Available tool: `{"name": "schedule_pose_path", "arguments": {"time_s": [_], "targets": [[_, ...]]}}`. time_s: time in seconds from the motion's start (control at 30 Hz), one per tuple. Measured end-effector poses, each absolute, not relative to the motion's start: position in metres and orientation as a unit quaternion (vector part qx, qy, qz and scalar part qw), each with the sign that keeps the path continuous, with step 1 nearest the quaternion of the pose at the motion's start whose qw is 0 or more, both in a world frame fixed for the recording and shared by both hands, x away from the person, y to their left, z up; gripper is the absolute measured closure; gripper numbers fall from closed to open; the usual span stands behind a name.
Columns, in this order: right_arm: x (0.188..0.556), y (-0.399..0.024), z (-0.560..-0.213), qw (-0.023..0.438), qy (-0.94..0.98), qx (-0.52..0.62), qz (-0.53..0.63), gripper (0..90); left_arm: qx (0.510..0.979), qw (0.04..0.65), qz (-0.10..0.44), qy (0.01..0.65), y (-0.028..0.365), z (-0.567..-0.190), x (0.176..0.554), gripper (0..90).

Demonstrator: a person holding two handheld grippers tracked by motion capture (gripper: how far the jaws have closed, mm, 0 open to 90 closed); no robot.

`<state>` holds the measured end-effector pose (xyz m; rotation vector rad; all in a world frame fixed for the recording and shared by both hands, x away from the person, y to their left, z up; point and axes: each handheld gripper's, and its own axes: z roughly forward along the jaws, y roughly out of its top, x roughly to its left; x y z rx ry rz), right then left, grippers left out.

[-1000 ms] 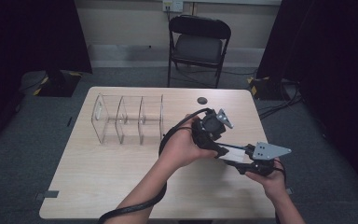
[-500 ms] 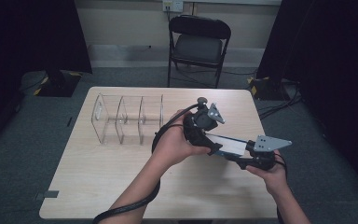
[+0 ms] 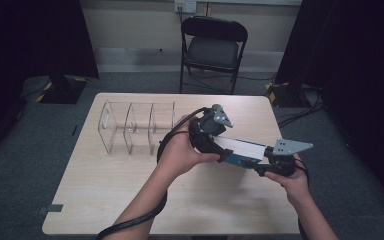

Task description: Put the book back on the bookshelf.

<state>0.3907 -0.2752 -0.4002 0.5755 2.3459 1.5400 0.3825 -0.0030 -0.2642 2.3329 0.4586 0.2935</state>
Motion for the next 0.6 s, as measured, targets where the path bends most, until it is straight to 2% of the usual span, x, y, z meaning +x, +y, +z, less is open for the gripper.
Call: {"name": "schedule_pose_path", "arguments": {"time_s": [0.6], "targets": [[0.407,-0.28,-0.395,0.124,0.812,0.21,0.53,53.9,0.905,0.369,0.106,0.181,0.014,-0.272,0.375,29.1]]}}
